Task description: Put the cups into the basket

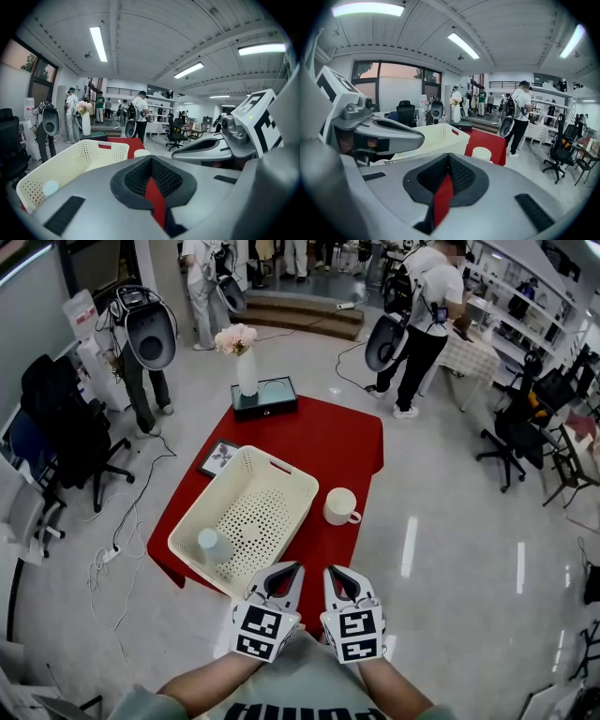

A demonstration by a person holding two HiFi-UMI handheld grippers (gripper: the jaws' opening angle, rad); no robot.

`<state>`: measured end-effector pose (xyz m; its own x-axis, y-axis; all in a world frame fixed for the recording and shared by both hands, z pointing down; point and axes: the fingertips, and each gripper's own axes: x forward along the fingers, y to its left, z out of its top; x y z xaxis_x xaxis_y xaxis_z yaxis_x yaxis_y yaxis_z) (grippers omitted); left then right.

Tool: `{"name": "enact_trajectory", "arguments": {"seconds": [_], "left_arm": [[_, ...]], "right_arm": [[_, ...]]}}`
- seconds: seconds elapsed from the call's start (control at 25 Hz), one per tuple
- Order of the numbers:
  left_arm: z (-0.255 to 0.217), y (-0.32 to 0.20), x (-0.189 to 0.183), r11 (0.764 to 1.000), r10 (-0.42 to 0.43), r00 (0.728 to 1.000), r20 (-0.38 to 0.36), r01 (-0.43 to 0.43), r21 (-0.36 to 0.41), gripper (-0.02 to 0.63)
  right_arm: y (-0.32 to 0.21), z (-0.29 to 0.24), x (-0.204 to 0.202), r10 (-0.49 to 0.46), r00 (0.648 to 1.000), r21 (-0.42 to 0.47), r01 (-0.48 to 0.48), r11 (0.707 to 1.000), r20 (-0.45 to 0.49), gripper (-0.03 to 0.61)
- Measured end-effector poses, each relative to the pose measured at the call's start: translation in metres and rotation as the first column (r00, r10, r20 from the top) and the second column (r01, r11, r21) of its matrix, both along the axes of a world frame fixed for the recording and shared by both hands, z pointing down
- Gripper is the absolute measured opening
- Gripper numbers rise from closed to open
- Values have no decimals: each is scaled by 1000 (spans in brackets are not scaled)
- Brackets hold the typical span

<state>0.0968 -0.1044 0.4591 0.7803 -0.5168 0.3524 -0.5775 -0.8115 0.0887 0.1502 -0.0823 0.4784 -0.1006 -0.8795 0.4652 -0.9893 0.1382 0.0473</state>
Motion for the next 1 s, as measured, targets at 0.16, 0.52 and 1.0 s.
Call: {"name": "enact_trajectory", "arguments": {"seconds": [0.16, 0.52, 1.0], "left_arm": [[4, -9, -3, 1000, -29, 999, 13, 29, 1, 6], [2, -35, 11, 997, -79, 997, 20, 79, 17, 6], [16, -60, 53, 989, -147, 987, 62, 146, 18, 8]], "right_arm": [[-6, 3, 6, 7, 1000, -8, -7, 1000, 4, 15], [-35, 10, 32, -12, 1000, -16, 12, 1000, -5, 18], [-78, 40, 70, -95, 995, -76, 94, 993, -4, 160]]}}
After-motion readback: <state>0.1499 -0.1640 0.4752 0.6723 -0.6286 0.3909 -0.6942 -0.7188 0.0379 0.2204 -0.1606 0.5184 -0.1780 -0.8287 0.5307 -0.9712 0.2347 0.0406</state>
